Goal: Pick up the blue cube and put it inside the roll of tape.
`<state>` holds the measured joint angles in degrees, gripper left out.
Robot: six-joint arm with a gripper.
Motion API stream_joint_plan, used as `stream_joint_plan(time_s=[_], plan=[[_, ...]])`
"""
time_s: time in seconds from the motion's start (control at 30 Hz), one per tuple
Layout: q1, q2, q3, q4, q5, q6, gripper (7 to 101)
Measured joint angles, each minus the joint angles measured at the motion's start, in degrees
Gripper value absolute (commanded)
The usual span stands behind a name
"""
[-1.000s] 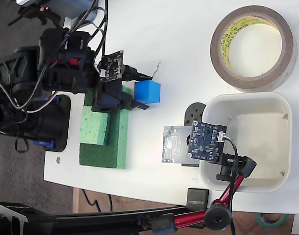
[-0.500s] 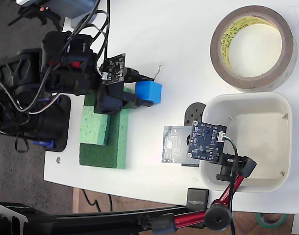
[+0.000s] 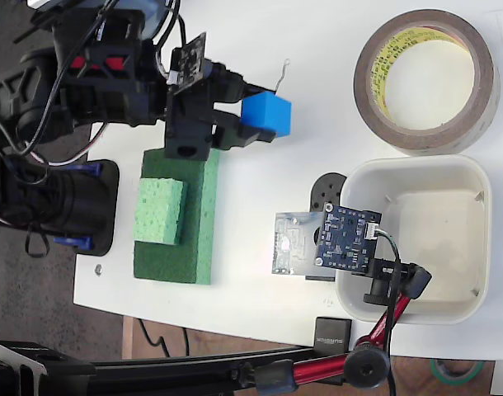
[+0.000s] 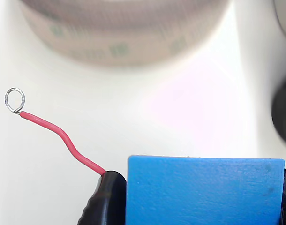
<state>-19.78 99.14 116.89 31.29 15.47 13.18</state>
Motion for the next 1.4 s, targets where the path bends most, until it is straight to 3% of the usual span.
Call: stream_joint_plan(time_s=[0.27, 0.53, 0.9, 1.07, 1.13, 1.17, 1.2, 1.4], plan=[[3.8, -19.0, -22.1, -3.7, -5.6, -3.8, 38.2], [6.7, -34.0, -39.6, -1.1, -10.3, -5.5, 38.2], [7.4, -37.9, -42.2, -5.9, -13.4, -5.6, 44.1], [7.6, -39.5, -43.2, -6.2, -14.8, -5.7, 59.1], [7.6, -40.3, -44.7, -5.7, -14.9, -5.9, 73.9], [7.6, -40.8, -45.4, -5.2, -14.9, -6.0, 90.3], [7.6, -41.2, -46.0, -4.8, -14.9, -6.1, 99.7], [7.6, -41.3, -46.1, -3.6, -14.3, -6.1, 100.0]])
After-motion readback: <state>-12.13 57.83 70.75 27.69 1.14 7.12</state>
